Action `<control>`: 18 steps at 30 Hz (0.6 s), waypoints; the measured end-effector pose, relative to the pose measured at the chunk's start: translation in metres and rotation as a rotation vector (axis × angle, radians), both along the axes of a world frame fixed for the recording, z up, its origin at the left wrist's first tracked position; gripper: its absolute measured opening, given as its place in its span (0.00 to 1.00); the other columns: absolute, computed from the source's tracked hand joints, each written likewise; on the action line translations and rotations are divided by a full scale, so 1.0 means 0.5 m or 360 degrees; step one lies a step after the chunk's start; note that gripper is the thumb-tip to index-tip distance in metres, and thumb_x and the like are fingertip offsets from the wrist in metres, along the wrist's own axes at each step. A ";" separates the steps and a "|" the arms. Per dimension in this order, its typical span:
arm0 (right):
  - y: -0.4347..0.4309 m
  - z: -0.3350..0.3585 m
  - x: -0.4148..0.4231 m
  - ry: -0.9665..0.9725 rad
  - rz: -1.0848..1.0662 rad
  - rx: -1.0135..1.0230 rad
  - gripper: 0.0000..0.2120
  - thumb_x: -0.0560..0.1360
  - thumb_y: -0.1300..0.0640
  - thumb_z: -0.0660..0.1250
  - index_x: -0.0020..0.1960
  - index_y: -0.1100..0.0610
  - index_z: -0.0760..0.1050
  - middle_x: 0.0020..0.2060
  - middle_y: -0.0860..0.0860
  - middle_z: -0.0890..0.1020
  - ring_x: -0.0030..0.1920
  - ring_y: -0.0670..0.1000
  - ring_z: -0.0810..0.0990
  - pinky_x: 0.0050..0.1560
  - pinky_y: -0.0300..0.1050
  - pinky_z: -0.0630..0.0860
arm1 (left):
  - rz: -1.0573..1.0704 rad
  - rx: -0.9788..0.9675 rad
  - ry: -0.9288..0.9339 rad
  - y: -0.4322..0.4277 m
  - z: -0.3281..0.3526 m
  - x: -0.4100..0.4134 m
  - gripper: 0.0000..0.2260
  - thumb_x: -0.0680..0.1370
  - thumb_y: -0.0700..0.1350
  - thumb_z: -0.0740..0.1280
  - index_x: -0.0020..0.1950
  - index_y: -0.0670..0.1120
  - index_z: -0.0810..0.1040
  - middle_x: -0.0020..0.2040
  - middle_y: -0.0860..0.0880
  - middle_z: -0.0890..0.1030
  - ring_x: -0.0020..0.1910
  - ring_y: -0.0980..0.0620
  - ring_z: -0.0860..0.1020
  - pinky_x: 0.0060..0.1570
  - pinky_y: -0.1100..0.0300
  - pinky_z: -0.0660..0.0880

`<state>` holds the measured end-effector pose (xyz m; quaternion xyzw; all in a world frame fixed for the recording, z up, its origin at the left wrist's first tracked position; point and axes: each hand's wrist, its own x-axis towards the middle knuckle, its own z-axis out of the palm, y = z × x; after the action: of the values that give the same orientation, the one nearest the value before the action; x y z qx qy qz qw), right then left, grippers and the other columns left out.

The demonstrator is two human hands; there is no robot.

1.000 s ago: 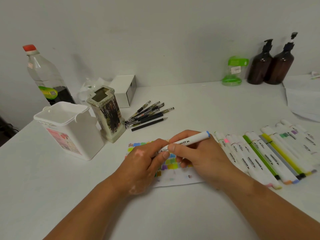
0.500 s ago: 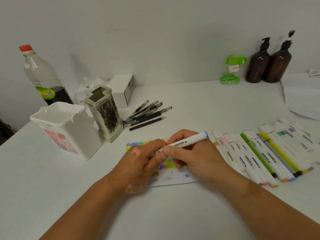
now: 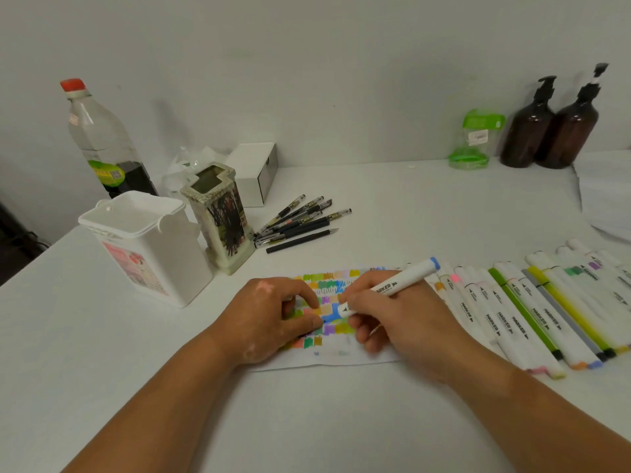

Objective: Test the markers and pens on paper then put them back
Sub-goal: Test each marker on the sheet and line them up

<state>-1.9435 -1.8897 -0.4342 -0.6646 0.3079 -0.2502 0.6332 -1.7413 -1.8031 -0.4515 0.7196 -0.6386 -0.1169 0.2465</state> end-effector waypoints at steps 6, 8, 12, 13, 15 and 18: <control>0.018 -0.020 0.010 0.0250 -0.0043 -0.0245 0.05 0.73 0.59 0.73 0.39 0.51 0.81 0.26 0.50 0.81 0.26 0.46 0.79 0.28 0.38 0.76 | 0.0120 0.0071 -0.0028 -0.003 -0.002 0.010 0.10 0.71 0.63 0.72 0.49 0.61 0.79 0.29 0.60 0.71 0.31 0.57 0.72 0.31 0.71 0.64; 0.021 -0.023 0.012 0.0267 -0.0060 -0.0311 0.06 0.73 0.59 0.73 0.40 0.49 0.81 0.26 0.51 0.81 0.26 0.47 0.79 0.29 0.39 0.76 | 0.0128 0.0108 -0.0031 -0.004 -0.002 0.009 0.12 0.71 0.64 0.72 0.50 0.61 0.79 0.31 0.60 0.70 0.32 0.56 0.72 0.33 0.69 0.65; 0.023 -0.023 0.012 0.0336 -0.0050 -0.0411 0.05 0.73 0.57 0.72 0.40 0.49 0.80 0.27 0.51 0.82 0.26 0.46 0.79 0.29 0.38 0.75 | 0.0130 0.0160 -0.0043 -0.004 0.001 0.007 0.13 0.70 0.64 0.72 0.50 0.62 0.78 0.33 0.62 0.70 0.33 0.57 0.72 0.33 0.68 0.66; 0.023 -0.022 0.012 0.0350 -0.0047 -0.0425 0.05 0.73 0.56 0.73 0.40 0.49 0.80 0.27 0.51 0.82 0.26 0.46 0.79 0.29 0.37 0.75 | 0.0133 0.0172 -0.0047 -0.004 0.002 0.007 0.13 0.70 0.64 0.72 0.50 0.62 0.78 0.35 0.63 0.70 0.34 0.57 0.73 0.33 0.69 0.66; 0.025 -0.021 0.013 0.0375 -0.0040 -0.0453 0.04 0.74 0.55 0.73 0.40 0.50 0.80 0.27 0.50 0.82 0.26 0.45 0.79 0.29 0.36 0.75 | 0.0138 0.0195 -0.0053 -0.005 0.003 0.007 0.13 0.70 0.64 0.72 0.51 0.62 0.77 0.38 0.65 0.71 0.36 0.57 0.74 0.33 0.70 0.66; 0.025 -0.019 0.013 0.0412 -0.0024 -0.0480 0.04 0.73 0.55 0.73 0.40 0.49 0.80 0.26 0.47 0.81 0.26 0.43 0.78 0.29 0.34 0.73 | 0.0134 0.0205 -0.0046 -0.006 0.005 0.005 0.13 0.70 0.64 0.72 0.51 0.63 0.77 0.42 0.65 0.73 0.38 0.57 0.75 0.34 0.70 0.68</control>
<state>-1.9372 -1.8772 -0.4437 -0.7762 0.3507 -0.2108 0.4797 -1.7386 -1.8063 -0.4489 0.7617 -0.6024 -0.1368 0.1952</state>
